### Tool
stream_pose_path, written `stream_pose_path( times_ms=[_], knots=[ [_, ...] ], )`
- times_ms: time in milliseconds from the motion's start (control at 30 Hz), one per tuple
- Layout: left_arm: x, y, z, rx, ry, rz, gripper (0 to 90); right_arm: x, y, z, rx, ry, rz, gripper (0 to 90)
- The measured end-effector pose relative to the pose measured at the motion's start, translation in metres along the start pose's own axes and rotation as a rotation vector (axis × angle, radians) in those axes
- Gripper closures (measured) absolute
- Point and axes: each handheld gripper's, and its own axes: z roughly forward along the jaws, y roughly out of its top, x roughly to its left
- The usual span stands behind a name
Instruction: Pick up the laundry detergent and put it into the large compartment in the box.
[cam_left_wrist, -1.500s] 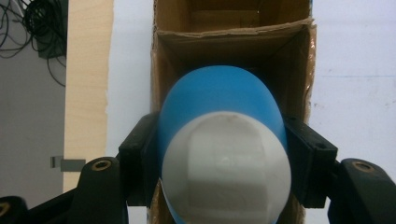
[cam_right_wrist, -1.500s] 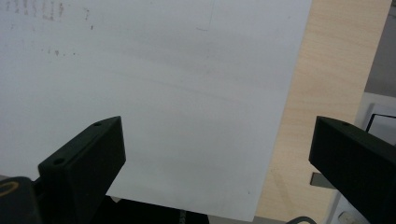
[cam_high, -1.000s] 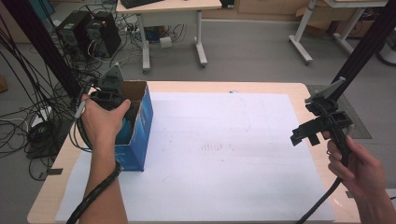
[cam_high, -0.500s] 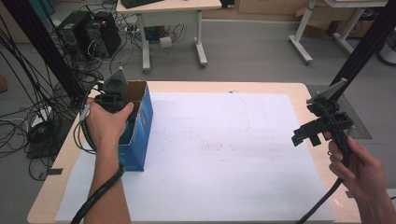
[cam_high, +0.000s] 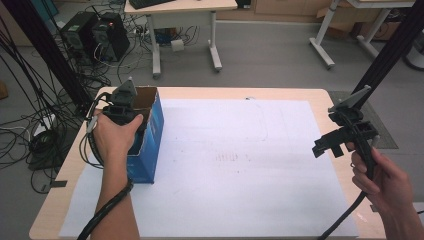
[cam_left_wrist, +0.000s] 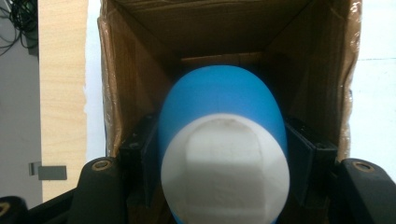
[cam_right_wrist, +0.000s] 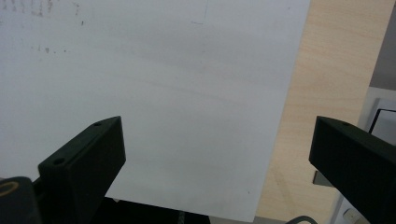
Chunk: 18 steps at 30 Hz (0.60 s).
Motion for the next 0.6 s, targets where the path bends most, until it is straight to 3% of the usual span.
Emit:
stream_pose_path(
  times_ms=[333,600],
  knots=[
    [-0.0013,0.0027,0.0025,0.002,0.000,0.015,37.4,-0.0004,0.0007,0.0027,0.005,0.002,0.001,3.5],
    [0.0026,0.0009,0.0034,-0.006,-0.008,0.000,37.3,-0.0085,-0.0011,0.0010,-0.004,0.009,0.026,3.4]
  ],
)
